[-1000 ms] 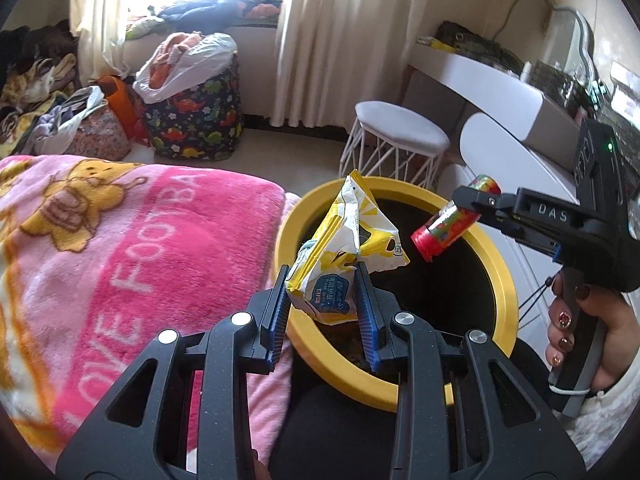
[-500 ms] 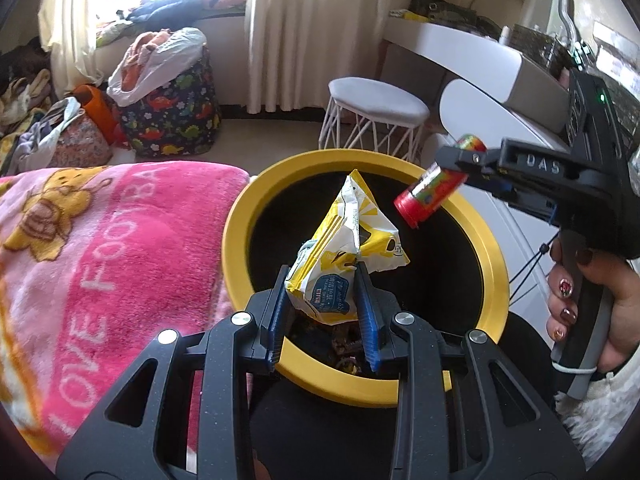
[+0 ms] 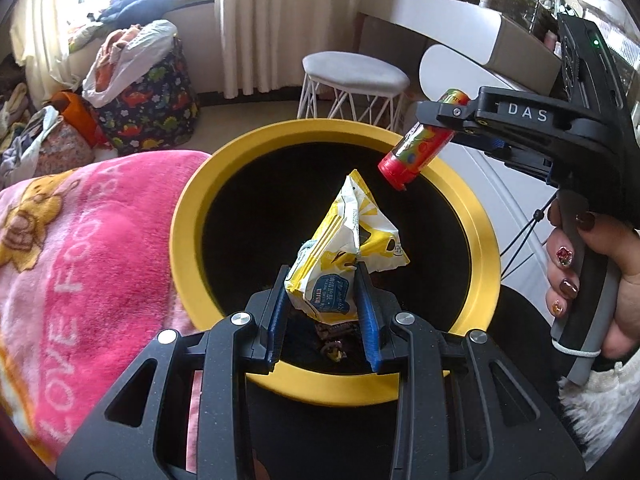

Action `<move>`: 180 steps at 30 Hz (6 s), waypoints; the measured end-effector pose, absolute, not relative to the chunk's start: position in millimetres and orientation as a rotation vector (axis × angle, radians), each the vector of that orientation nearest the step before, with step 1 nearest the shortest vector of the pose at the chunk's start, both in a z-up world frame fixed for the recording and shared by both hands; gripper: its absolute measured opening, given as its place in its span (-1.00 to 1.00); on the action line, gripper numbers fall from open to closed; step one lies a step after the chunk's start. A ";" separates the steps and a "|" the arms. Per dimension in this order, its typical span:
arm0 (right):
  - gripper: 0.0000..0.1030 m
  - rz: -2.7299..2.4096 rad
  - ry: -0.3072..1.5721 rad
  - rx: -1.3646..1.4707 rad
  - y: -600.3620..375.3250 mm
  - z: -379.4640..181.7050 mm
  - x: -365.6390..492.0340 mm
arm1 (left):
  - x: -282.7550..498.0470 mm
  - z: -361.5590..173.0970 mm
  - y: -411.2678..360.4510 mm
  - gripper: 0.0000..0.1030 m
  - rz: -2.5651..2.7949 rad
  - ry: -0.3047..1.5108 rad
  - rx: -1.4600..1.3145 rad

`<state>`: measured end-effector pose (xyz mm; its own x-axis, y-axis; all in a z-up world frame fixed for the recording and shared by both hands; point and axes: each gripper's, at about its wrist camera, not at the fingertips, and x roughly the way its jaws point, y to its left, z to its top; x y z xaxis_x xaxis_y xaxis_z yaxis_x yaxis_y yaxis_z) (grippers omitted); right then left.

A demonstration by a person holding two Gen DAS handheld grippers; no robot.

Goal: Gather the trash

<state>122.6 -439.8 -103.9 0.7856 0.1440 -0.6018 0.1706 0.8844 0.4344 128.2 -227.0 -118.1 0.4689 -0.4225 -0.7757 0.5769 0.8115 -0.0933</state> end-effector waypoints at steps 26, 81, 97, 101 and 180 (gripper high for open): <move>0.13 -0.029 0.703 0.454 -441.1 -103.8 101.4 | 140.7 -121.4 -221.0 0.15 -0.576 0.932 0.136; 0.87 0.067 0.227 0.138 -334.7 -37.7 -3.4 | 69.8 -35.4 -88.1 0.79 -0.235 0.496 -0.040; 0.87 0.022 0.059 0.039 -316.6 -39.3 -31.5 | 48.1 -31.4 -79.3 0.79 -0.216 0.398 -0.036; 0.87 0.010 0.048 0.029 -316.5 -43.9 -31.7 | 46.2 -35.2 -79.0 0.79 -0.210 0.394 -0.036; 0.88 0.077 0.162 0.077 -303.0 -47.4 6.0 | 51.0 -42.4 -51.8 0.79 -0.118 0.440 -0.099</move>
<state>6.0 -303.0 -47.4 0.9840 0.0826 -0.1581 -0.0702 0.9941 0.0823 51.0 -51.8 -42.4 0.8979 -0.1355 -0.4188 0.0926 0.9883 -0.1211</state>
